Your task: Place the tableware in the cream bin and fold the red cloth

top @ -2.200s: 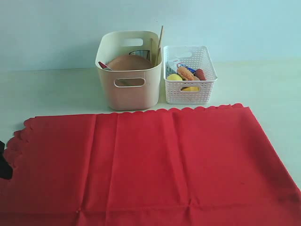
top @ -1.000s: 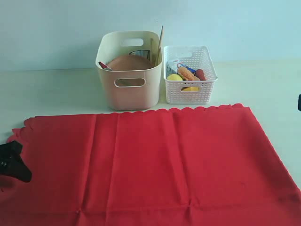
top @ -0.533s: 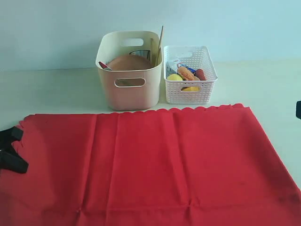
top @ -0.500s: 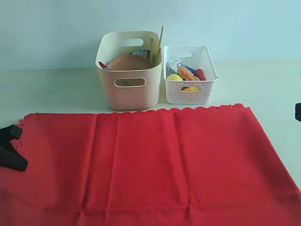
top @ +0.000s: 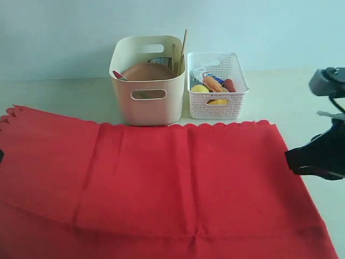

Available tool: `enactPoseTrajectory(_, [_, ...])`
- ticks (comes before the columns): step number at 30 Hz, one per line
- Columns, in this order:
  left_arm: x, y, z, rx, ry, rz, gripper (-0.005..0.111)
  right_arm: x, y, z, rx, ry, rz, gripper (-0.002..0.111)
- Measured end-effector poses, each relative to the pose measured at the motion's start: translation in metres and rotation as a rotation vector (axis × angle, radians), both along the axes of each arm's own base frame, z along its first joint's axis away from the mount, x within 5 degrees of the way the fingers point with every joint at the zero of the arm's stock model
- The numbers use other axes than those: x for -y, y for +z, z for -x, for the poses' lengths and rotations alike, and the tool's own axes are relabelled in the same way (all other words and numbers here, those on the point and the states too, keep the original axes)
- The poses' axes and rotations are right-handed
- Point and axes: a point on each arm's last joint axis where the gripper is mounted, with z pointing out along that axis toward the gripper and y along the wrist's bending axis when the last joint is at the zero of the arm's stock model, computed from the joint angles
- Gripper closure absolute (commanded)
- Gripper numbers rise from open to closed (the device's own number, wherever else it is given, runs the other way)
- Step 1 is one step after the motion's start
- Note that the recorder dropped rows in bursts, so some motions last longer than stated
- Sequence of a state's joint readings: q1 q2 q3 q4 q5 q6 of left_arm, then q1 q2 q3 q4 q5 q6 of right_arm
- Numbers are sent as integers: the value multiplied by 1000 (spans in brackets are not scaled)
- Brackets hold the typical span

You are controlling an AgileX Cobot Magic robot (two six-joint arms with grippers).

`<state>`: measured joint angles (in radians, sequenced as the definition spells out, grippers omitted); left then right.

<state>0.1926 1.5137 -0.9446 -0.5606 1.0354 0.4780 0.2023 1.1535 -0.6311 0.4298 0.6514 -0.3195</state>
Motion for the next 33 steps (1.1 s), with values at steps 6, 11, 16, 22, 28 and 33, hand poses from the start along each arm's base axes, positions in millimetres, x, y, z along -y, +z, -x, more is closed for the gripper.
enactPoseTrajectory(6, [-7,24,-3,38,22,3,107,-8,-44,-36,-212,-3,33,108])
enactPoseTrajectory(11, [-2,40,-8,68,17,79,107,-13,-82,-56,-267,-34,62,108])
enactPoseTrajectory(16, [11,52,-12,105,-28,165,107,-27,-114,-65,-273,-20,106,108])
enactPoseTrajectory(22, [45,58,-13,133,-109,242,107,-31,-132,-74,-253,-45,120,108])
enactPoseTrajectory(28, [119,84,-14,237,-273,330,107,-32,-140,-85,-215,-84,119,108])
enactPoseTrajectory(33, [186,88,-17,237,-391,381,107,-32,-142,-88,-191,-95,122,108])
